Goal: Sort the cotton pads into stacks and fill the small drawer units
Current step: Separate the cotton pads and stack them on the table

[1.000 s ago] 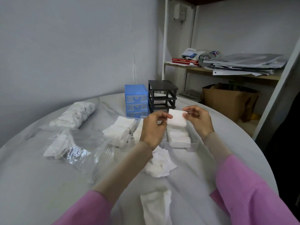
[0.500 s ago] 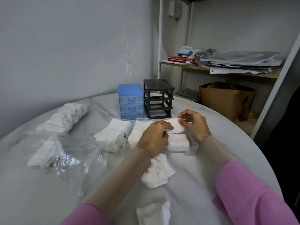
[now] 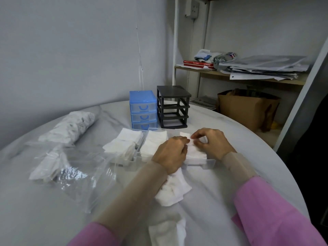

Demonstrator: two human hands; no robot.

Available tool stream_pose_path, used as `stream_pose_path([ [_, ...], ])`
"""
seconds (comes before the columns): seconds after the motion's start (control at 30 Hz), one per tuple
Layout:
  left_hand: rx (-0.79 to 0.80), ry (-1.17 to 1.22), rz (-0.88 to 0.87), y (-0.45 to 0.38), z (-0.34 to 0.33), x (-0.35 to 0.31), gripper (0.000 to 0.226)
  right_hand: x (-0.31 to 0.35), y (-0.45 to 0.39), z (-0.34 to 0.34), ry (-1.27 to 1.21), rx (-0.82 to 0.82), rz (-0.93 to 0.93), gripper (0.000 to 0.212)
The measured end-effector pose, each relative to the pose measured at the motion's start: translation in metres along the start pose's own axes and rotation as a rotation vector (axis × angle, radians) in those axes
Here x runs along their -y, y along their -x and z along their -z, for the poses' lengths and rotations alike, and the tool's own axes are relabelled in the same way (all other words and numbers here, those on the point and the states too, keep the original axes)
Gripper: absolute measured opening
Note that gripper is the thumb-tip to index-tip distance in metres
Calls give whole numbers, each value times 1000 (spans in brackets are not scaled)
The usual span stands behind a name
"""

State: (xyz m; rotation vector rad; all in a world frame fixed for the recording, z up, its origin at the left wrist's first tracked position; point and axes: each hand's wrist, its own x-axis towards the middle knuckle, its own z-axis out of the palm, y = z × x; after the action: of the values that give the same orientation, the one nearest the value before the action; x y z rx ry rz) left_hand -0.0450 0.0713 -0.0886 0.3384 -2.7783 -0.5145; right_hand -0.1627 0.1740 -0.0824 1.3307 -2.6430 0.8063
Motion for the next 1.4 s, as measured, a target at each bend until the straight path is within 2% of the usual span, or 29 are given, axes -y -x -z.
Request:
stream_pose_path([
  [0.17,40,-86,2,2,2,-3,39,3,2,1,50,22,-6,29],
  [0.47,3,-33,11,1,1,-2,37,2,2,1,35,10,22,25],
  [0.77,-106,254,56,0,19,-2,34,9,13,9,-71,-129,69,20],
  [0.9,-170,371,3,12,28,-7,32,20,24,7,-116,-182,142,18],
  [1.07,-251,408,-19,39,37,-7,33,36,42,0,-186,-208,233,18],
  [1.17,-247,394,-9,57,42,-3,33,45,54,-2,-238,-163,260,21],
  [1.4,-205,347,30,93,47,5,28,63,77,-6,-335,81,256,17],
])
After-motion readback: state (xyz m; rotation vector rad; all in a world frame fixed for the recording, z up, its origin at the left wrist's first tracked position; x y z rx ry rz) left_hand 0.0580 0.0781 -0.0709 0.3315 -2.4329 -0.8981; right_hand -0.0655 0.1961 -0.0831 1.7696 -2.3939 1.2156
